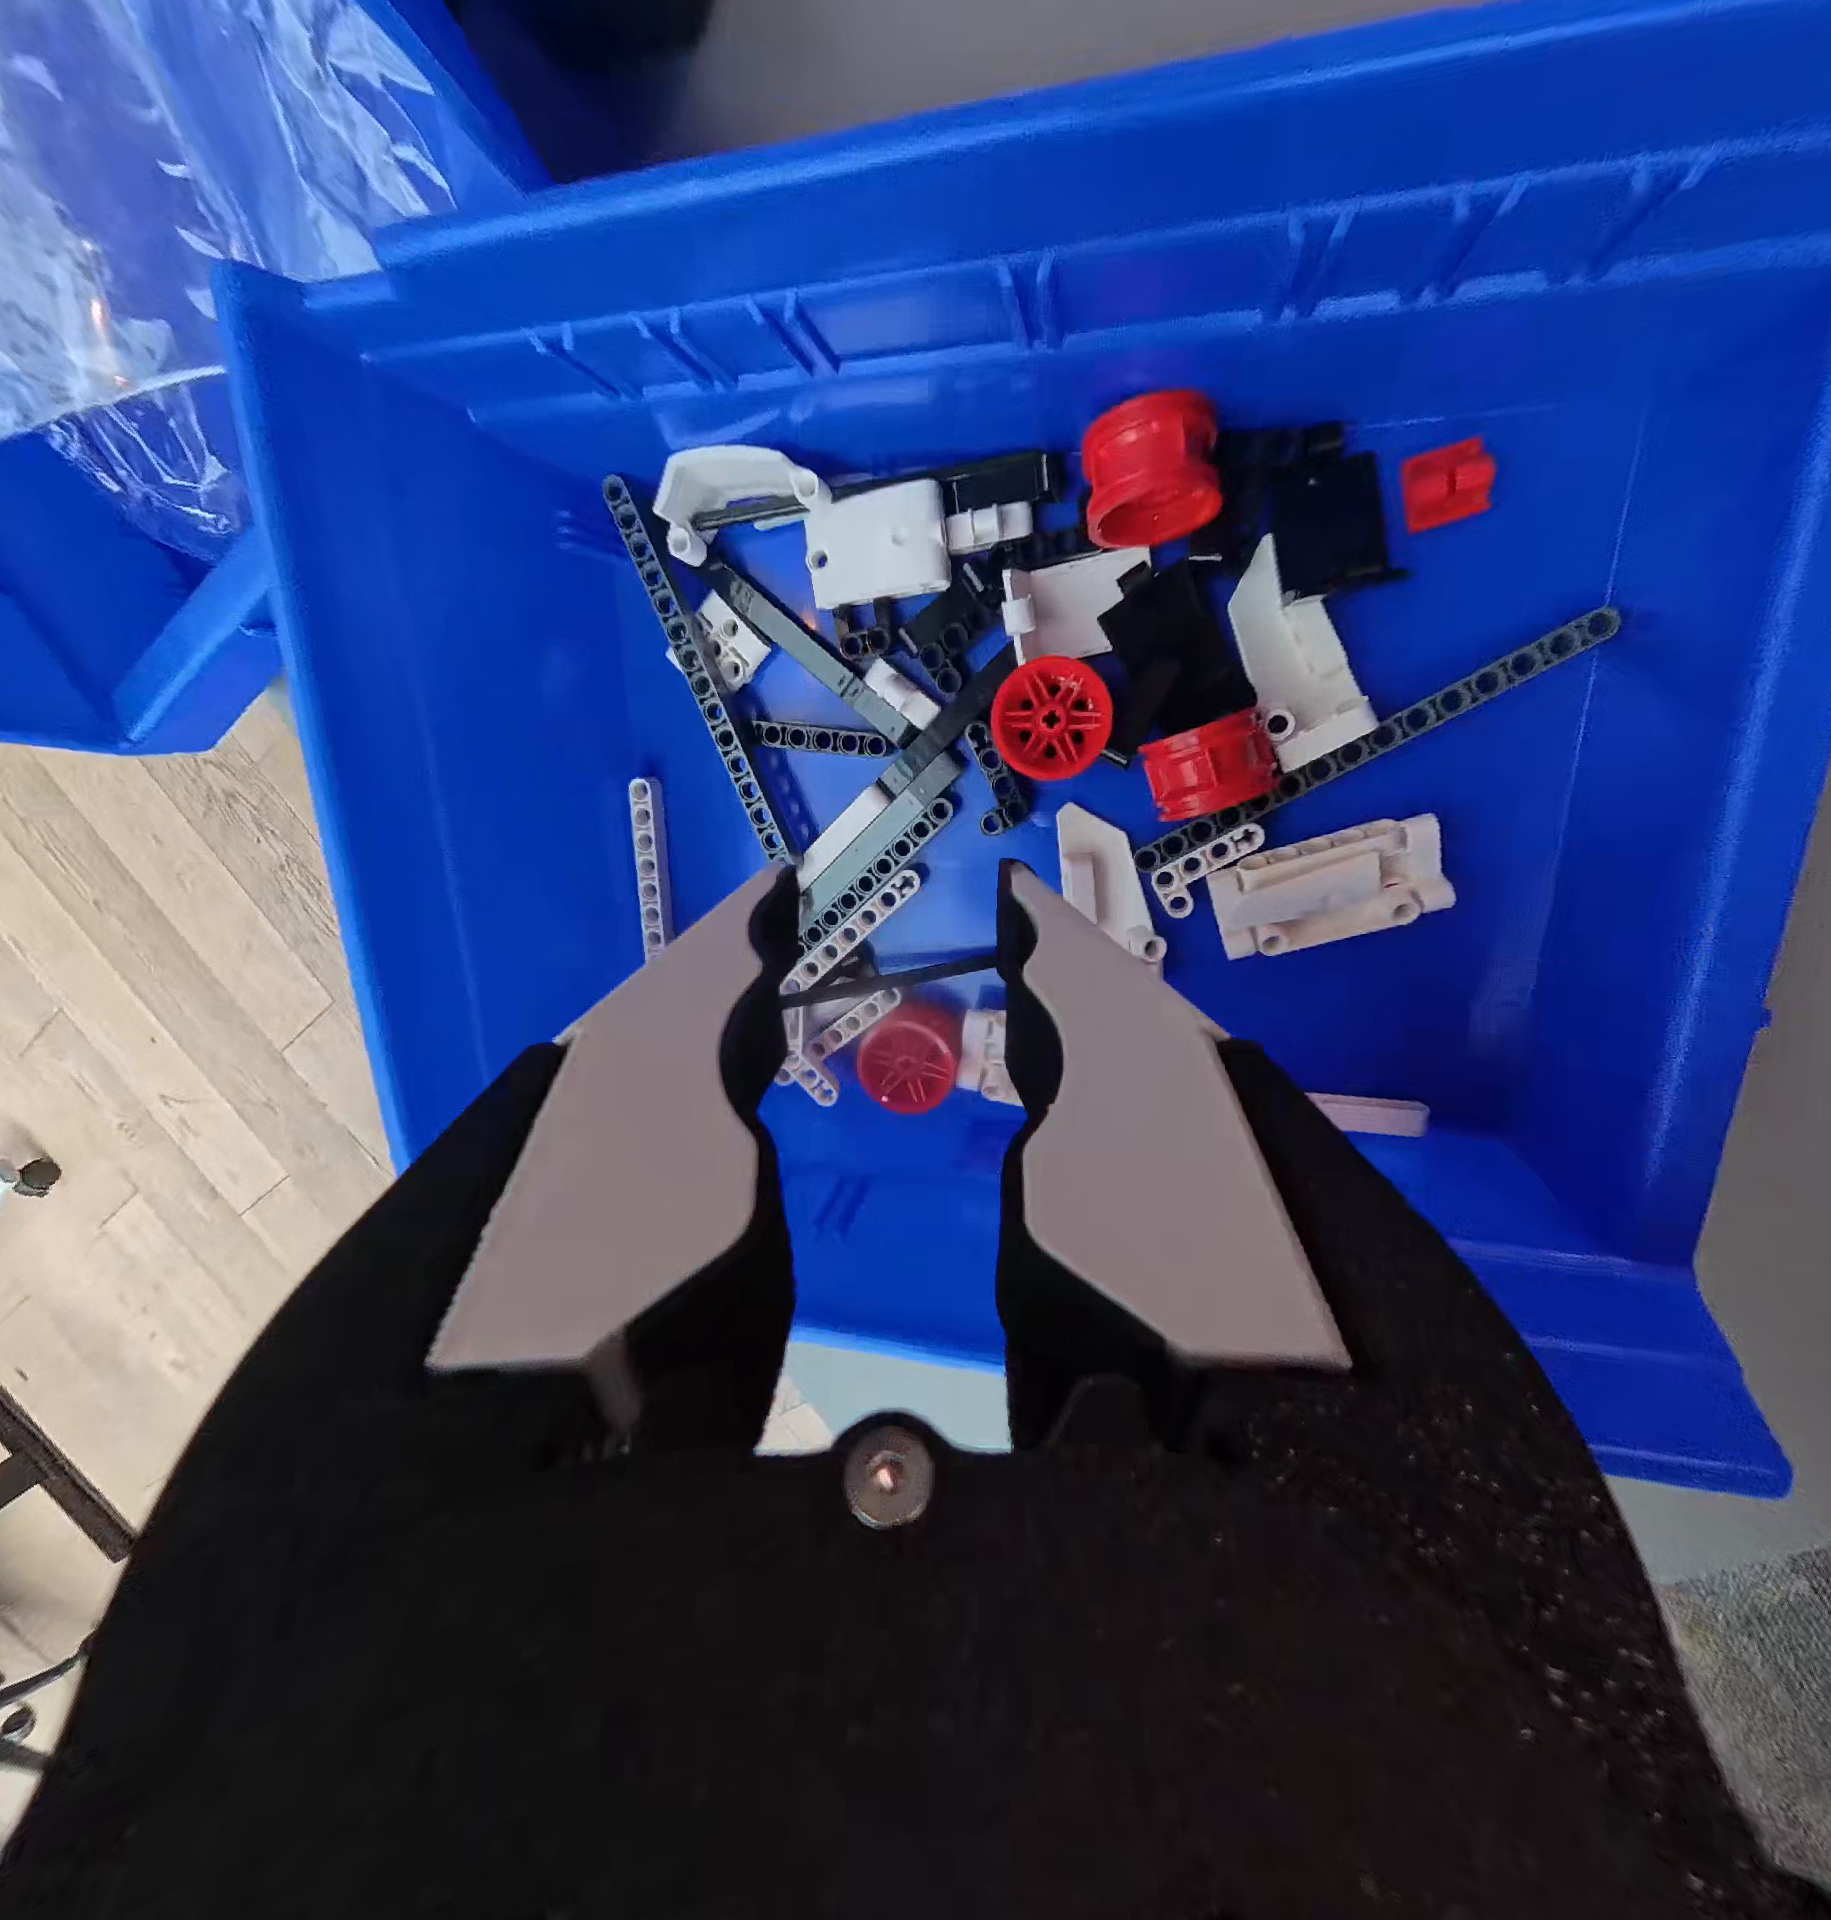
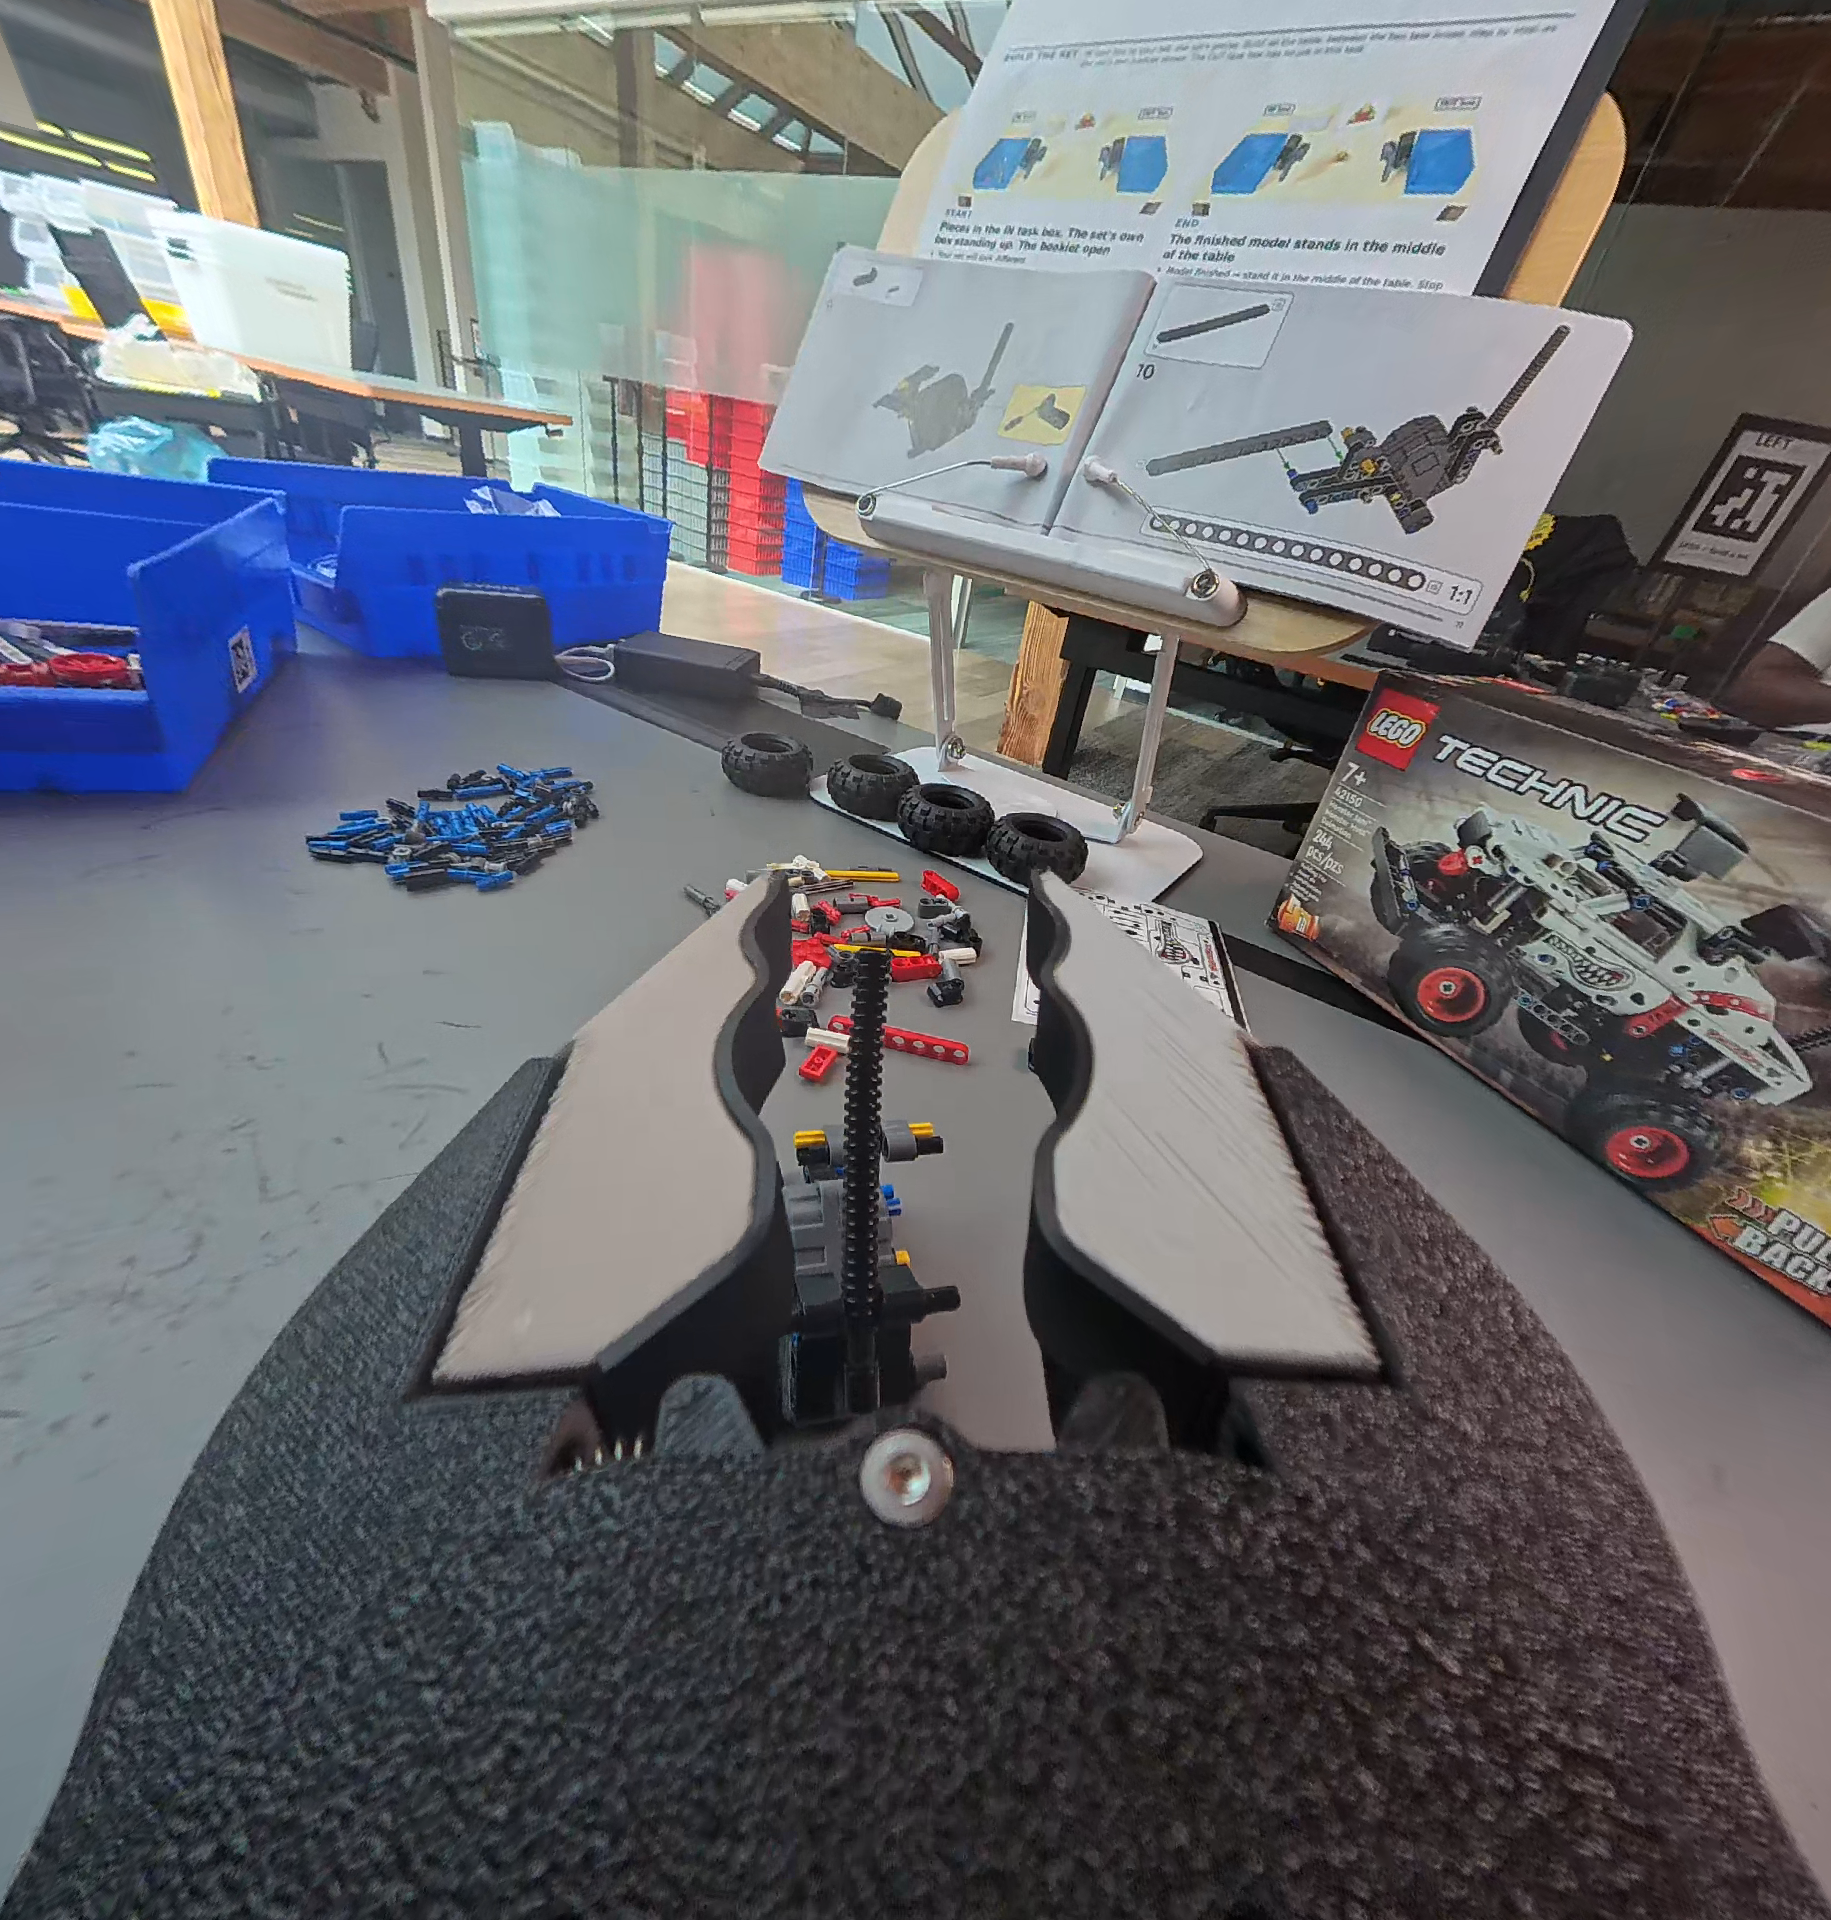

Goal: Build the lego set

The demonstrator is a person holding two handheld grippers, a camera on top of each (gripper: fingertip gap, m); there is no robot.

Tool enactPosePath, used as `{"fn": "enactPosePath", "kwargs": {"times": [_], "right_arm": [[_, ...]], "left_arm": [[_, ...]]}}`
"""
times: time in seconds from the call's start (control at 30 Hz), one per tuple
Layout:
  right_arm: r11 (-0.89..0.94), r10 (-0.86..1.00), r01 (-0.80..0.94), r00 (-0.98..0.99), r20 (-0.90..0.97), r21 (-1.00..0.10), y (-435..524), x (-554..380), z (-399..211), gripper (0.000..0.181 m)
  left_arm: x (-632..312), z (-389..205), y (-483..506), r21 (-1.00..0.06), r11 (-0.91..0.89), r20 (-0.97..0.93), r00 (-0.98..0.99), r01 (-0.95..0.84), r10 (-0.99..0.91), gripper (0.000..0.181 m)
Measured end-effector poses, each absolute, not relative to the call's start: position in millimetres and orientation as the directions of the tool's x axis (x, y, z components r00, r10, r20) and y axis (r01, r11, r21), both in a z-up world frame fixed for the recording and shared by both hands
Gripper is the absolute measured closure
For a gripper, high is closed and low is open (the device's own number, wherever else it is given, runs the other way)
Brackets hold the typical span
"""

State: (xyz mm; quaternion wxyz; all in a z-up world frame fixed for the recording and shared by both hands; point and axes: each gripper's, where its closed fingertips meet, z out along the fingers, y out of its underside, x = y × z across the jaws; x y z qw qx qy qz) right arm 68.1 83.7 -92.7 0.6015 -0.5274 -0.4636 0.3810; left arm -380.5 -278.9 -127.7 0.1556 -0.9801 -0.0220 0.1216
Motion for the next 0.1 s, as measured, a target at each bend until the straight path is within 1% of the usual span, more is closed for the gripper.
{"fn": "enactPosePath", "kwargs": {"times": [0.03, 0.07, 0.1], "right_arm": [[0.156, 0.946, 0.034, 0.281, 0.159, -0.987, 83.6, 68.0, -93.1, 0.136], [0.16, 0.945, 0.036, 0.284, 0.163, -0.987, 83.8, 67.8, -93.4, 0.137], [0.164, 0.943, 0.039, 0.288, 0.168, -0.986, 84.1, 68.1, -93.5, 0.137]], "left_arm": [[-386.7, -138.2, -282.1, -0.262, -0.965, -0.224, 0.973, -0.009, 0.051, 0.145], [-392.3, -148.7, -285.6, -0.215, -0.976, -0.213, 0.977, -0.021, 0.025, 0.145], [-397.1, -158.8, -288.8, -0.173, -0.985, -0.198, 0.98, -0.027, 0.008, 0.152]]}}
